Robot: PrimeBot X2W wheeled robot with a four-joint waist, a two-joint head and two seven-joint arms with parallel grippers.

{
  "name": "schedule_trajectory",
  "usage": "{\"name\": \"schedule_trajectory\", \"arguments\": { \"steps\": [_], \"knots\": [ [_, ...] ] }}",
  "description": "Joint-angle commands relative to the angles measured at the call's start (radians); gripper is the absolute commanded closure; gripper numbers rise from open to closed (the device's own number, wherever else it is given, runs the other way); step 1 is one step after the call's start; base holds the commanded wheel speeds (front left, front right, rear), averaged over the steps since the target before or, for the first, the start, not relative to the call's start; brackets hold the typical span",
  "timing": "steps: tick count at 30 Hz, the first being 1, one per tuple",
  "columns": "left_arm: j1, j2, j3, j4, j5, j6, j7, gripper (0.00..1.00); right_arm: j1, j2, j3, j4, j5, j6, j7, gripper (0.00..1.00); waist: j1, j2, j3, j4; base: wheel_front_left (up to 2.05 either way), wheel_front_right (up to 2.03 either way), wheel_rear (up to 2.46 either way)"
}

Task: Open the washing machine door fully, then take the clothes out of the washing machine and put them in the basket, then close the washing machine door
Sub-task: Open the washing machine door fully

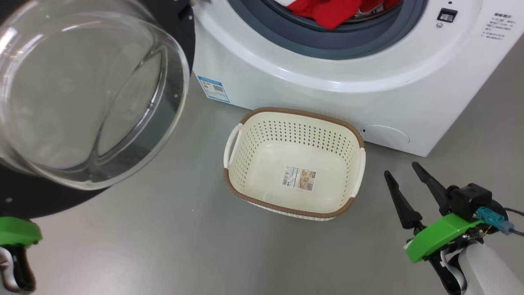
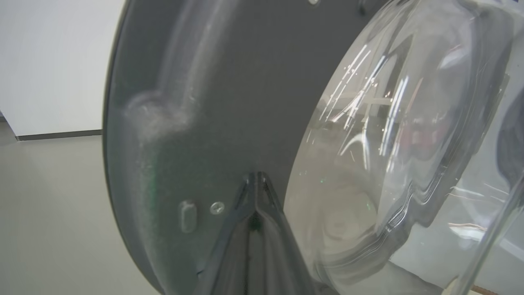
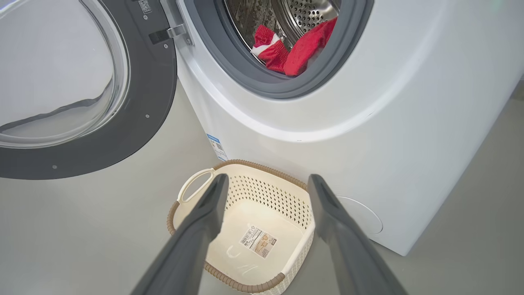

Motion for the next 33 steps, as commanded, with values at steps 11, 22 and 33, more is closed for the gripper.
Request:
{"name": "schedule_trajectory", "arguments": {
  "steps": [11, 22, 33],
  "knots": [
    [-0.104, 0.103, 0.118, 0.09, 0.051, -0.018, -0.005, 1.0, -0.033, -0.006, 0.033, -0.025, -0.014, 0.002, -0.012, 0.0, 0.0, -0.0001, 0.032, -0.026, 0.0, 0.0, 0.0],
    [-0.112, 0.112, 0.14, 0.126, 0.09, -0.036, -0.005, 1.0, -0.027, -0.008, 0.03, -0.022, -0.011, 0.002, -0.012, 0.0, 0.0, -0.0001, 0.012, -0.03, 0.0, 0.0, 0.0],
    [-0.029, 0.047, 0.148, 0.066, 0.089, -0.055, -0.005, 0.62, 0.0, 0.001, 0.024, -0.019, -0.006, 0.002, -0.012, 0.0, 0.0, -0.0001, -0.052, -0.027, 0.0, 0.0, 0.0]
  ]
}}
